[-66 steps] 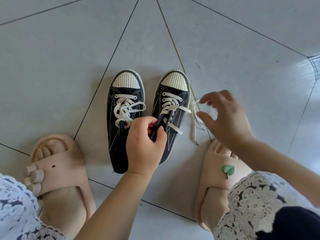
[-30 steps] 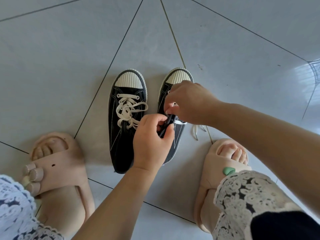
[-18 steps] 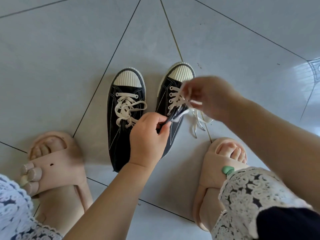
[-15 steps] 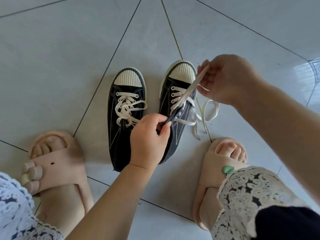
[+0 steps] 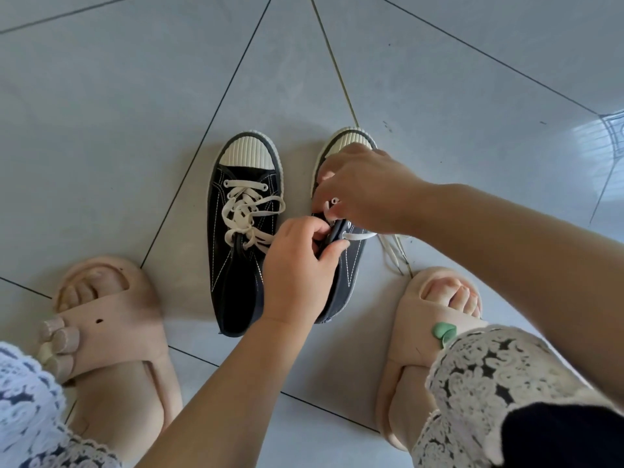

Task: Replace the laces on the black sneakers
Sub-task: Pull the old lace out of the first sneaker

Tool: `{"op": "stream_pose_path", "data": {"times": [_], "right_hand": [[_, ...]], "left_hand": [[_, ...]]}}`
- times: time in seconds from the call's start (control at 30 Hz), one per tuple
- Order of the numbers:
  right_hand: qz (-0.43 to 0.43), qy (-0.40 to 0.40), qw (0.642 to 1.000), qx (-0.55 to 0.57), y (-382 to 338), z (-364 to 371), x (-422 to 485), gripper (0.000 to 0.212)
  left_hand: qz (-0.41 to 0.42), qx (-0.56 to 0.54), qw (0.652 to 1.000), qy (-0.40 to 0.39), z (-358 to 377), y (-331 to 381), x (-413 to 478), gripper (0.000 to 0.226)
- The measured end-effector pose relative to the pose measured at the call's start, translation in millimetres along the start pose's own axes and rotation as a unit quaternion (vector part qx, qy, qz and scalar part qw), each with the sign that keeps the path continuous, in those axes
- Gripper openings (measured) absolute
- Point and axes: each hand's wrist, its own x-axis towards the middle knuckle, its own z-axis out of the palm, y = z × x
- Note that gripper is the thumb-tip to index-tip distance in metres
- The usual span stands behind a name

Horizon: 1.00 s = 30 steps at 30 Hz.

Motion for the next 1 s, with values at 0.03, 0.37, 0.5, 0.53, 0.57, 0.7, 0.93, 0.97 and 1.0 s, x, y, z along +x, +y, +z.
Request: {"op": "stream_pose_path", "data": {"times": [0.03, 0.37, 0.5, 0.53, 0.57, 0.7, 0.93, 0.97, 1.0], "right_hand": [[-0.008, -0.007, 0.999, -0.039, -1.2, 1.6, 1.4, 0.019], [0.369, 0.282, 0.809, 0.361, 65.0, -43.9, -8.9, 0.014], [0.206, 0.178, 0.944, 0.19, 36.5, -6.2, -16.6, 0.035], [0.141, 0.16, 0.959, 0.187, 23.7, -0.9, -16.7, 0.037], [0.091, 0.142, 0.968, 0.185, 13.3, 2.9, -16.4, 0.036], [-0.008, 0.074, 0.997, 0.02, -5.5, 14.9, -10.6, 0.022], [0.179, 0.196, 0.954, 0.143, 26.6, -13.5, -3.1, 0.01], [0.207, 0.205, 0.943, 0.159, 29.6, -14.3, -5.8, 0.008], [0.229, 0.213, 0.935, 0.17, 31.5, -11.7, -7.6, 0.008]], "left_hand": [[0.006, 0.005, 1.0, 0.004, 0.3, 0.8, 0.7, 0.018], [0.039, 0.027, 0.999, 0.025, -1.4, -4.7, -6.1, 0.017], [0.031, 0.024, 0.999, 0.024, -0.2, -6.4, -5.7, 0.016], [0.028, 0.023, 0.999, 0.023, 0.2, -6.6, -6.2, 0.016], [0.026, 0.022, 0.999, 0.023, 0.4, -6.6, -6.7, 0.016], [0.03, 0.024, 0.999, 0.023, 1.7, -7.2, -6.9, 0.015], [0.019, 0.004, 0.999, 0.026, -0.9, -3.6, -4.9, 0.014], [0.017, -0.001, 1.0, 0.023, -1.0, -2.3, -2.6, 0.013], [0.016, -0.003, 1.0, 0.02, -0.9, -1.5, 0.5, 0.012]]}}
